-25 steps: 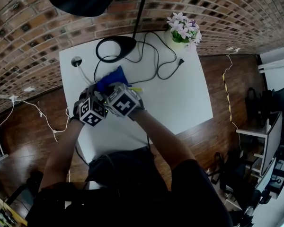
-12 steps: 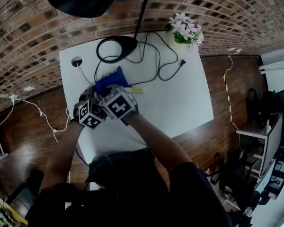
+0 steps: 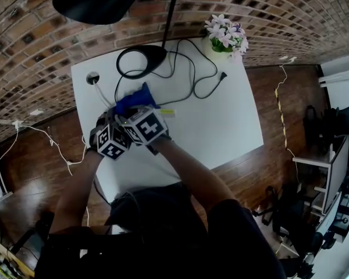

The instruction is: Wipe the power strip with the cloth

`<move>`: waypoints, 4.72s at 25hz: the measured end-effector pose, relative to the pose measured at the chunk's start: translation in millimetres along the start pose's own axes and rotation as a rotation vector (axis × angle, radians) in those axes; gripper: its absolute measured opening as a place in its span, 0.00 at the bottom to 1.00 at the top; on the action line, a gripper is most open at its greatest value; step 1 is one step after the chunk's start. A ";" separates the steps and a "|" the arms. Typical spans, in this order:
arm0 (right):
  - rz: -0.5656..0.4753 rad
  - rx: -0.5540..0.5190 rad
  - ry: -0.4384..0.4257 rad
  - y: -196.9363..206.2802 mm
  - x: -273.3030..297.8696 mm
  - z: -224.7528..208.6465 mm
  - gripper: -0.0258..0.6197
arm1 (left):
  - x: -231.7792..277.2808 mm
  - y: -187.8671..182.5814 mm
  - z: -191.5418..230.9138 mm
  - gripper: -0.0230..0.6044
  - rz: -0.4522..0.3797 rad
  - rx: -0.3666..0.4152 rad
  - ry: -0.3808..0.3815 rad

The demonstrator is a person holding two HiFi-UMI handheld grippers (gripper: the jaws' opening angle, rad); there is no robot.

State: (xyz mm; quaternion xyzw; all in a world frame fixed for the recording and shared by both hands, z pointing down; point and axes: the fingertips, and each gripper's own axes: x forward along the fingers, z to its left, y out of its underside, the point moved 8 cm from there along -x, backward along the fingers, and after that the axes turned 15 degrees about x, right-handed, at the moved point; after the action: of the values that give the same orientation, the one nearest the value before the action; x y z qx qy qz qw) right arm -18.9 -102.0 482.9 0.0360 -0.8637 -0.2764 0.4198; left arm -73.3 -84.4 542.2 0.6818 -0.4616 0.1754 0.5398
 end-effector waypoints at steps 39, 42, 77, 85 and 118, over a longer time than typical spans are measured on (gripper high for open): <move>-0.127 0.121 0.090 35.0 -74.7 -78.1 0.11 | -3.5 -9.9 4.2 0.44 0.043 0.044 0.008; -0.142 0.142 0.108 39.4 -85.1 -88.1 0.11 | -3.2 -9.8 5.1 0.44 0.048 0.044 0.007; -0.237 0.082 0.297 57.2 -124.1 -117.0 0.11 | 0.6 -12.7 3.4 0.44 0.098 0.060 0.017; -0.174 -0.001 0.354 50.7 -113.8 -100.1 0.11 | 1.5 -12.3 3.7 0.44 0.098 0.058 0.018; -0.037 -0.334 0.186 4.0 -6.3 3.2 0.11 | 5.8 -2.0 0.1 0.44 0.094 0.039 0.008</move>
State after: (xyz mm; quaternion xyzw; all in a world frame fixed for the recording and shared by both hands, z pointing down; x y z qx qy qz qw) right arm -16.6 -95.3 478.9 0.0074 -0.7626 -0.4191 0.4927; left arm -68.7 -87.0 545.4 0.6690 -0.4874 0.2124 0.5194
